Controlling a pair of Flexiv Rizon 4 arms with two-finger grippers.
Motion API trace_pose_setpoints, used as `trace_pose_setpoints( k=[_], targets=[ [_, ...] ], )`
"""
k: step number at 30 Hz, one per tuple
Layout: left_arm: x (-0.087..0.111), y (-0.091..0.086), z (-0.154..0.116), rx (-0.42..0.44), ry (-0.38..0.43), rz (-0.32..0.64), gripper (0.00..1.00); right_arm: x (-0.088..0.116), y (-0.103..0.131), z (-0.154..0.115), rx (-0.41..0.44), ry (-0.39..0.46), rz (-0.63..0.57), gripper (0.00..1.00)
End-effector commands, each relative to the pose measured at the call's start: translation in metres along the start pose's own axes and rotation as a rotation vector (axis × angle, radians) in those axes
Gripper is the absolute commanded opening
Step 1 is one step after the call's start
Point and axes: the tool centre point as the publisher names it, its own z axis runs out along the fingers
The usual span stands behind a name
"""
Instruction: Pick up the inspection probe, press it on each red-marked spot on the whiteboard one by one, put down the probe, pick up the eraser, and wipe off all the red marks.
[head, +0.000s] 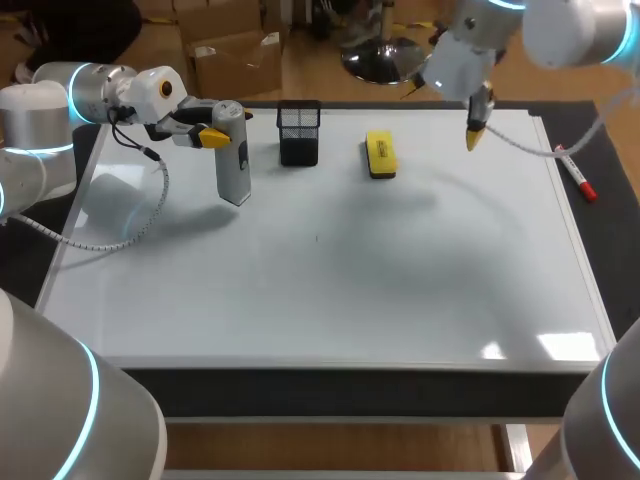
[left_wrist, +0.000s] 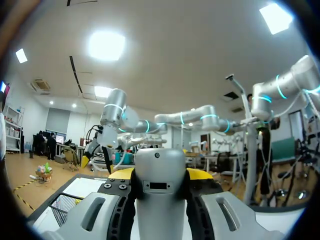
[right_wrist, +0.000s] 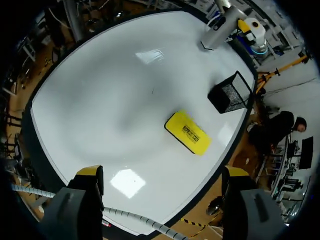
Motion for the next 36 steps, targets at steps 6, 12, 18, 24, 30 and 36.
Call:
trace_pose_setpoints(
  k=[6, 12, 18, 24, 30, 36],
  targets=[
    [0.001, -0.002, 0.002, -0.004, -0.003, -0.001, 0.00, 0.024, -0.004, -0.028, -0.007, -0.141, 0.116, 1.00],
    [0.001, -0.002, 0.002, -0.004, -0.003, -0.001, 0.00, 0.025, -0.009, -0.034, -0.043, -0.142, 0.208, 1.00],
    [0.001, -0.002, 0.002, -0.004, -0.003, -0.001, 0.00, 0.025, -0.011, -0.040, -0.064, -0.142, 0.239, 1.00],
    [0.001, -0.002, 0.002, -0.004, -0.003, -0.001, 0.00, 0.025, -0.011, -0.040, -0.064, -0.142, 0.239, 1.00],
    [0.001, -0.002, 0.002, -0.004, -0.003, -0.001, 0.00, 0.025, -0.011, -0.040, -0.064, -0.142, 0.239, 1.00],
    [0.006, -0.009, 0.002, -0.011, -0.077, 0.009, 0.00, 0.025, -0.011, -0.040, -0.064, -0.142, 0.239, 1.00]
  ],
)
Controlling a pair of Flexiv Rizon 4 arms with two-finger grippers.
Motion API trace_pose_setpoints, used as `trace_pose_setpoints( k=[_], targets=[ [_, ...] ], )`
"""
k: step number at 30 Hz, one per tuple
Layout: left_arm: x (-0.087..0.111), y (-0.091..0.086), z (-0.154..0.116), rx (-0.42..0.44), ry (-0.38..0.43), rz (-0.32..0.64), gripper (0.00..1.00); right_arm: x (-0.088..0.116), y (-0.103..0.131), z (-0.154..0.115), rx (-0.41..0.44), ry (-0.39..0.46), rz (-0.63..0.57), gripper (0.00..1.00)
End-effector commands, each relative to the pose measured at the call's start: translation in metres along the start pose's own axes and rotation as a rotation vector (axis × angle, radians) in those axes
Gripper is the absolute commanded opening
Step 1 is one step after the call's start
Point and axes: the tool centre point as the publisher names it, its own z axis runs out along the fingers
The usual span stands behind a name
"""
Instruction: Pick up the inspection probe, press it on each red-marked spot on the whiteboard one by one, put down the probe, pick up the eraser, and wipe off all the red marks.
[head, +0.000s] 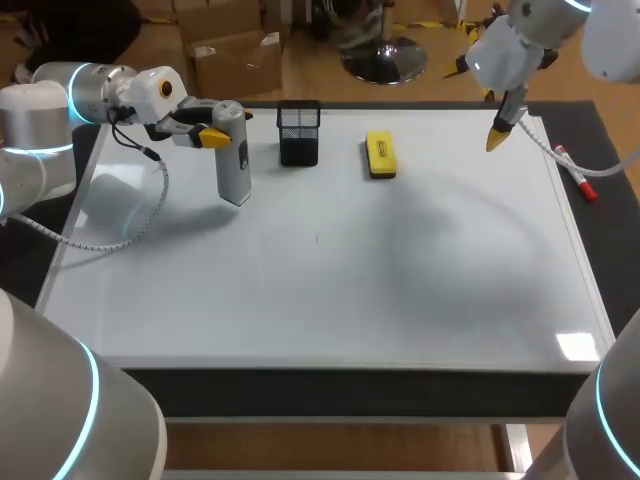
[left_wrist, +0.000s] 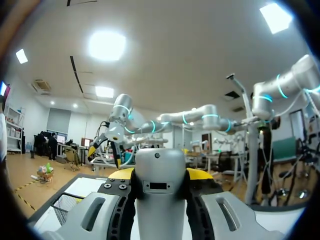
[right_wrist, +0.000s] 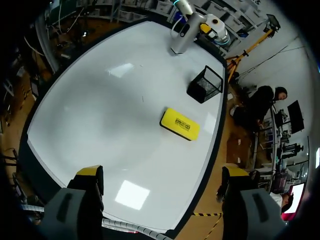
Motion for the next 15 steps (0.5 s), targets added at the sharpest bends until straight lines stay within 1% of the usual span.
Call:
trace_pose_setpoints(
  k=[1, 4, 5, 6, 7, 8, 9, 15],
  targets=[
    [0.009, -0.012, 0.005, 0.006, -0.086, 0.002, 0.00, -0.001, -0.001, 0.000, 0.002, 0.005, -0.002, 1.00],
    [0.007, -0.022, 0.001, 0.016, -0.145, -0.004, 0.00, -0.001, -0.001, 0.000, 0.002, 0.005, -0.002, 1.00],
    [0.006, -0.025, 0.000, 0.020, -0.140, -0.005, 0.00, -0.001, -0.001, 0.000, 0.002, 0.005, -0.002, 1.00],
    [0.004, -0.029, 0.001, 0.016, -0.153, -0.011, 0.00, -0.001, -0.001, 0.000, 0.002, 0.005, -0.002, 1.00],
    [0.001, -0.032, 0.002, 0.006, -0.178, -0.039, 0.00, -0.001, -0.001, 0.000, 0.002, 0.005, -0.002, 1.00],
    [-0.001, -0.036, 0.004, 0.013, -0.155, -0.024, 0.00, -0.001, -0.001, 0.000, 0.002, 0.005, -0.002, 1.00],
    [-0.003, -0.040, 0.006, 0.004, -0.157, -0.024, 0.00, -0.001, -0.001, 0.000, 0.002, 0.005, -0.002, 1.00],
    [-0.017, -0.068, 0.015, 0.011, -0.217, 0.051, 0.00, -0.001, -0.001, 0.000, 0.002, 0.005, -0.002, 1.00]
  ],
)
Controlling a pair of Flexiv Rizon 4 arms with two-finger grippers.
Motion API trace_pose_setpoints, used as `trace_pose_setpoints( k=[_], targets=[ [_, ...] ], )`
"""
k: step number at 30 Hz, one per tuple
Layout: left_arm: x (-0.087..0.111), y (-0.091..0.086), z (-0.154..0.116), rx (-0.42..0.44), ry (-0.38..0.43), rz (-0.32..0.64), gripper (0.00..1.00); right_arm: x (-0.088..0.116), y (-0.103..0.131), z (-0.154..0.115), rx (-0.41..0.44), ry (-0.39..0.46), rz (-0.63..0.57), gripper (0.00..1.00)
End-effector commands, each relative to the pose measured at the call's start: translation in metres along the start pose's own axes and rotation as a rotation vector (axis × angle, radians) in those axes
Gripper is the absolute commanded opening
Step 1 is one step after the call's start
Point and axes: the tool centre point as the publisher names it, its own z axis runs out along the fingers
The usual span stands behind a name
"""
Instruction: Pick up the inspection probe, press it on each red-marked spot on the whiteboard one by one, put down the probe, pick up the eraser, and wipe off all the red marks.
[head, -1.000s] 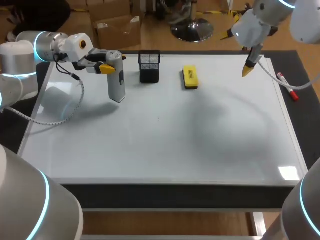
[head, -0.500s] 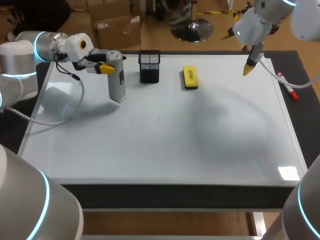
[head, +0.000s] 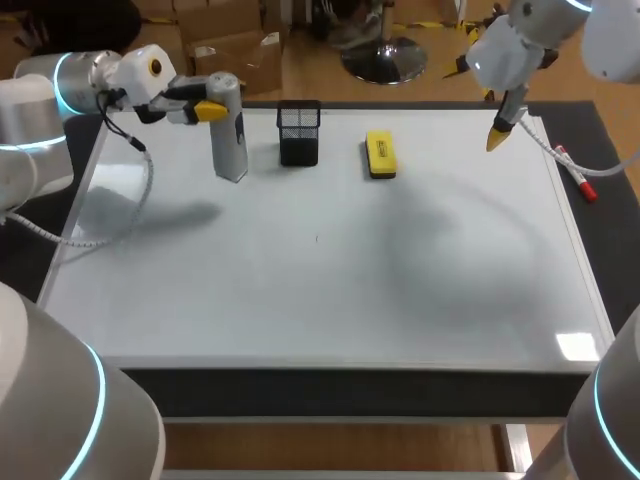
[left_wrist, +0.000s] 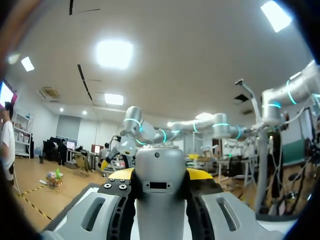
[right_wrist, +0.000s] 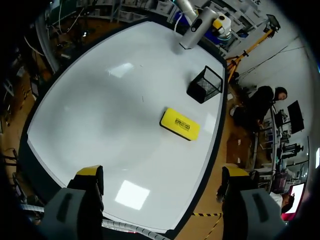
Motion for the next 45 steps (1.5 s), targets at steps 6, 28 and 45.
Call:
trace_pose_setpoints(
  k=[6, 28, 45],
  targets=[
    [-0.015, -0.036, 0.033, -0.034, -0.145, 0.079, 0.00, -0.001, 0.000, 0.000, 0.003, 0.004, -0.001, 1.00],
    [-0.083, -0.041, 0.077, 0.062, -0.242, 0.186, 0.00, -0.001, 0.000, 0.000, 0.003, 0.004, -0.001, 1.00],
    [-0.114, -0.027, 0.074, 0.091, -0.270, 0.193, 0.00, -0.001, 0.000, 0.000, 0.003, 0.004, -0.001, 1.00]
  ],
)
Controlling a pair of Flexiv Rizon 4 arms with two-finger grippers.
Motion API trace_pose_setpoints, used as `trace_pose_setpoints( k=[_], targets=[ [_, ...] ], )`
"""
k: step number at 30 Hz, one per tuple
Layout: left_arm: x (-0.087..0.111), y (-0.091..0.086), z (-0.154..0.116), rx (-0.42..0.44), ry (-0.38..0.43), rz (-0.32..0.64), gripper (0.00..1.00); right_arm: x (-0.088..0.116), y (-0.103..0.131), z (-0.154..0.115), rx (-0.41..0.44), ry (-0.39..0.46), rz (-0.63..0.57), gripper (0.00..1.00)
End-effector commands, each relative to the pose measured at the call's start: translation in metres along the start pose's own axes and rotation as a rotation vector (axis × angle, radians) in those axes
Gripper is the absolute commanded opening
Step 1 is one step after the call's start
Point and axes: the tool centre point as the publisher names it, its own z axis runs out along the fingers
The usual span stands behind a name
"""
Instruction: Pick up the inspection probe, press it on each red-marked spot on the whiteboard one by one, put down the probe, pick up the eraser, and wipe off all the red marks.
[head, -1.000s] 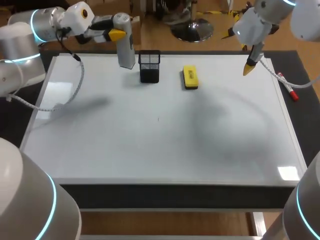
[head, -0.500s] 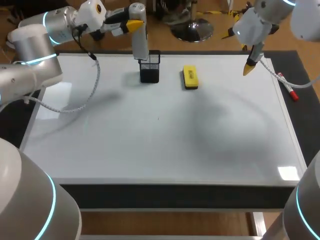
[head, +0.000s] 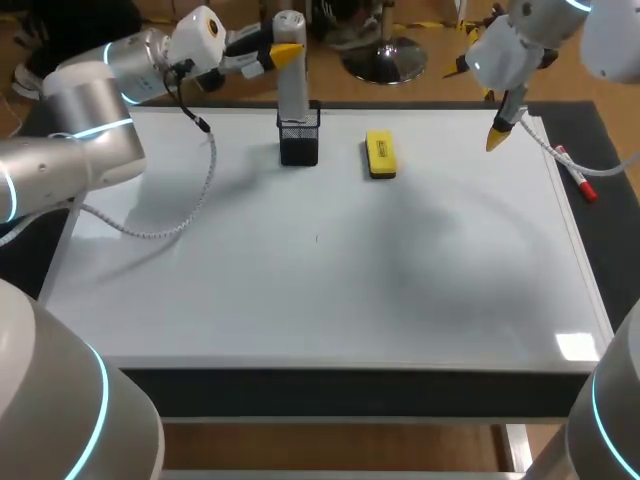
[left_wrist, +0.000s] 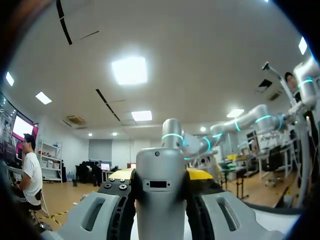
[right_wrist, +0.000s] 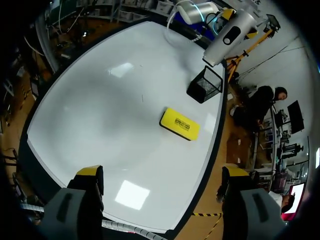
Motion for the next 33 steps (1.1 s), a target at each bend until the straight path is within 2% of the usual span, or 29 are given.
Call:
trace_pose_setpoints(
  k=[1, 16, 33],
  targets=[
    [-0.012, 0.004, 0.001, 0.008, 0.016, 0.000, 0.00, 0.000, 0.000, -0.001, 0.003, 0.004, -0.001, 1.00],
    [-0.031, 0.021, 0.002, 0.024, 0.019, -0.011, 0.00, 0.000, 0.000, -0.001, 0.003, 0.004, -0.001, 1.00],
    [-0.033, 0.035, -0.007, 0.029, 0.014, -0.022, 0.00, 0.000, 0.000, -0.001, 0.003, 0.004, -0.001, 1.00]
  ],
)
